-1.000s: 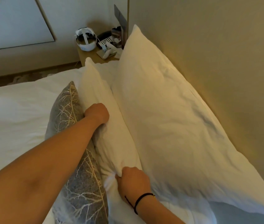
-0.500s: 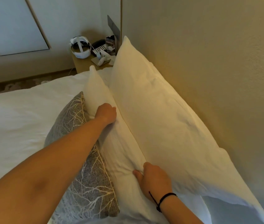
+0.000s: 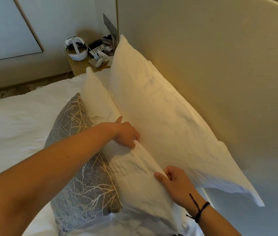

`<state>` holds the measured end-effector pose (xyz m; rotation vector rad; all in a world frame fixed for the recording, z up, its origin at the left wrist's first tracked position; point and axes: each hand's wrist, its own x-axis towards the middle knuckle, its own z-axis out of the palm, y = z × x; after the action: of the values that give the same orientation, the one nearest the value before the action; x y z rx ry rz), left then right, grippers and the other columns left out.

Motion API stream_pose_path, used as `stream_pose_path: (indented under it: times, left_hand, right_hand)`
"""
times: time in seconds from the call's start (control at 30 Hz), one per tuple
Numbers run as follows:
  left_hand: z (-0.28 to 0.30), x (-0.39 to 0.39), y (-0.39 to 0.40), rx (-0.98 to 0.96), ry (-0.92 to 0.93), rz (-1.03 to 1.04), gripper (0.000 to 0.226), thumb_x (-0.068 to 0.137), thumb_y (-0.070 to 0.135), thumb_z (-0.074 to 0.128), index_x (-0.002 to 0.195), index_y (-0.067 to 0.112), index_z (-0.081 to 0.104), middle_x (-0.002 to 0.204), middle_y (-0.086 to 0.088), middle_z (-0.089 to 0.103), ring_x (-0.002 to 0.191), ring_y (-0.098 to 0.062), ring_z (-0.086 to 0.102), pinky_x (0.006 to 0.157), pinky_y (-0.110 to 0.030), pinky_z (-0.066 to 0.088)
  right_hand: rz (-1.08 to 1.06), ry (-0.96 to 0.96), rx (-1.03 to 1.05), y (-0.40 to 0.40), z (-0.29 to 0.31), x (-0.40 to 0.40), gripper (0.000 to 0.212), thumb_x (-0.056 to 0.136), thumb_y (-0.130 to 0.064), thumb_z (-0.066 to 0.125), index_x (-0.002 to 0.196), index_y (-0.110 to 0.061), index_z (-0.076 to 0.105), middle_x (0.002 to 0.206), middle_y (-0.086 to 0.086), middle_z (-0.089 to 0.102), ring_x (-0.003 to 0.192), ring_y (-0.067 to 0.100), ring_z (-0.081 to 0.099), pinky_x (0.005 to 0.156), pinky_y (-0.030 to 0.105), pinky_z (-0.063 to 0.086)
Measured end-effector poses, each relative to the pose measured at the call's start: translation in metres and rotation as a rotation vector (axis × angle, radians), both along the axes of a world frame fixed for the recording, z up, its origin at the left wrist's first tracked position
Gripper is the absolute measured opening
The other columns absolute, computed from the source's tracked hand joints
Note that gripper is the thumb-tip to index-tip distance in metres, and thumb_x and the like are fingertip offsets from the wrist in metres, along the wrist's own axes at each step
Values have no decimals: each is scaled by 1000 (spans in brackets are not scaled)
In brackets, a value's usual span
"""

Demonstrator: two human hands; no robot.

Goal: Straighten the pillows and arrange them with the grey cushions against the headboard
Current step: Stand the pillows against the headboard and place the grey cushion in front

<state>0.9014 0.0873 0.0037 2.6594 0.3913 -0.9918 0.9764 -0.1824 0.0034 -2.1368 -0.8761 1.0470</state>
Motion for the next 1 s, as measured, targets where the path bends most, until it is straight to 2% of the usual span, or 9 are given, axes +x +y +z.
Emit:
stream_pose_path:
  times: [0.1, 0.17, 0.23, 0.37, 0.5, 0.6, 0.7, 0.9, 1.0]
  left_hand:
    - [5, 6, -1, -7, -96, -37, 17, 88, 44, 55, 92, 29, 63, 99, 7, 62, 109, -21, 48, 115, -56, 9]
    - [11, 11, 2, 16, -201, -51, 23, 91, 47, 57, 77, 29, 56, 81, 10, 60, 88, -17, 52, 102, -45, 27]
    - [14, 15, 6, 57, -305, -73, 25, 92, 49, 56, 78, 29, 59, 81, 11, 62, 80, -14, 53, 86, -38, 31]
    - [9, 16, 7, -6, -365, -36, 22, 93, 46, 60, 87, 26, 68, 92, 5, 69, 82, -16, 59, 69, -33, 44]
    - [-5, 16, 1, -67, -381, 18, 22, 93, 43, 61, 89, 23, 70, 91, 5, 69, 82, -16, 61, 68, -33, 48]
    - [-17, 18, -7, -40, -296, -10, 17, 92, 40, 63, 90, 25, 70, 92, 6, 67, 84, -17, 60, 74, -36, 51]
    - [-25, 17, -4, 42, -199, -90, 11, 93, 37, 62, 94, 28, 68, 98, 7, 64, 91, -17, 58, 77, -37, 50]
    - [-17, 6, 28, 218, -254, -233, 23, 96, 35, 48, 107, 30, 67, 110, 8, 65, 104, -18, 54, 83, -35, 47]
    - [-14, 2, 50, 402, -285, -307, 31, 99, 38, 41, 112, 27, 67, 110, 6, 65, 105, -19, 54, 82, -32, 40]
  right_hand:
    - [-20, -30, 46, -9, 1, 4, 31, 89, -38, 67, 70, -18, 52, 55, -13, 47, 52, 4, 39, 52, 20, 34]
    - [-23, -54, 85, -16, 1, 7, 26, 90, -37, 67, 73, -21, 55, 54, -16, 50, 51, 3, 42, 53, 19, 36]
    - [-3, -24, 90, -22, 0, 10, 24, 91, -40, 64, 76, -23, 57, 57, -13, 50, 53, 3, 42, 54, 19, 37]
    - [46, -54, 12, -36, -8, 10, 40, 94, -45, 57, 66, -21, 43, 55, -11, 41, 51, 6, 35, 52, 20, 31]
    - [20, -287, -49, -48, -21, 8, 39, 99, -44, 46, 67, -23, 39, 60, -6, 48, 54, 7, 43, 52, 25, 33]
    - [176, -403, -264, -46, -36, 2, 35, 101, -48, 36, 79, -23, 44, 82, -3, 62, 78, 19, 58, 61, 34, 37]
    - [301, -460, -380, -35, -46, -4, 37, 102, -48, 32, 97, -21, 56, 103, 4, 68, 96, 25, 63, 66, 32, 36]
    - [403, -652, -255, 6, -28, -7, 24, 101, -44, 34, 98, -26, 50, 102, -2, 65, 93, 22, 63, 64, 32, 32]
    - [469, -597, -123, 48, -16, -14, 25, 104, -40, 31, 105, -22, 49, 107, 0, 59, 93, 24, 58, 66, 33, 34]
